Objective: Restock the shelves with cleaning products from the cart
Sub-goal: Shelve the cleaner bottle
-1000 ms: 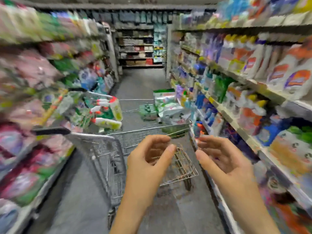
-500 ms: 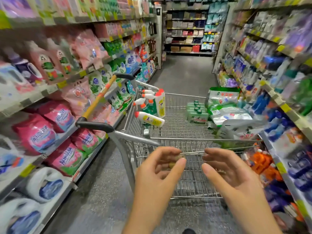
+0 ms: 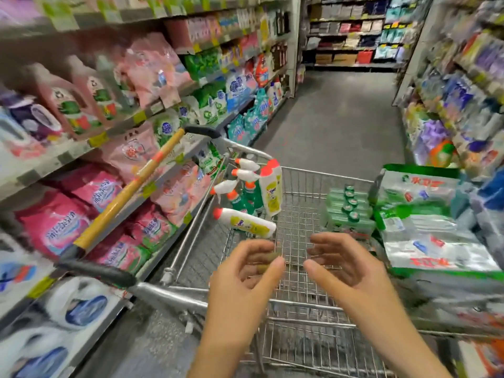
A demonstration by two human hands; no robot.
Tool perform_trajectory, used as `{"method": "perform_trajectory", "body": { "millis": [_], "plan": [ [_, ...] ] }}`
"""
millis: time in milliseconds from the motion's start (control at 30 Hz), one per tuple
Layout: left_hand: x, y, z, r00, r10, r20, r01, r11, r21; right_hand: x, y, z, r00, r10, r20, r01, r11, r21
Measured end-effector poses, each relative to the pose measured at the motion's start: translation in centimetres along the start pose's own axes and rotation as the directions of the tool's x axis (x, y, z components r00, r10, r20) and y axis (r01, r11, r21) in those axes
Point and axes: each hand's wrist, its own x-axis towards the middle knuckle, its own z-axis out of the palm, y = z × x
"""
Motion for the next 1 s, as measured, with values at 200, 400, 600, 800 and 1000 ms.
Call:
{"method": "perform_trajectory", "body": {
  "millis": [200, 400, 600, 800, 1000],
  "plan": [
    [7.4, -3.4, -2.3, 0.979, -0.15, -0.136, 0.154, 0.988, 0.018, 8.2, 3.4, 2.9, 0.986, 0.103, 0.129, -0.1, 0.994, -0.033],
    [16.9, -9.1, -3.5, 0.934, -0.326, -0.145, 0.332, 0.943, 0.023, 16.7, 9.3, 6.5, 0.971, 0.185, 0.152, -0.162, 0.975, -0.155],
    [24.5, -16.0, -2.2, 0.807, -0.546, -0.225, 0.521, 0.837, -0.166, 23.5, 17.6, 10.0, 0.949, 0.238, 0.207, -0.108, 0.862, -0.495],
    [27.5, -22.1, 0.0, 0.622, -0.737, -0.266, 0.645, 0.674, -0.359, 26.2, 23.7, 11.5, 0.91, 0.304, 0.282, -0.017, 0.707, -0.707],
    [27.0, -24.8, 0.9, 0.684, -0.657, -0.316, 0.595, 0.754, -0.28, 27.5, 25.9, 11.7, 0.913, 0.251, 0.321, 0.088, 0.647, -0.757]
  ]
}}
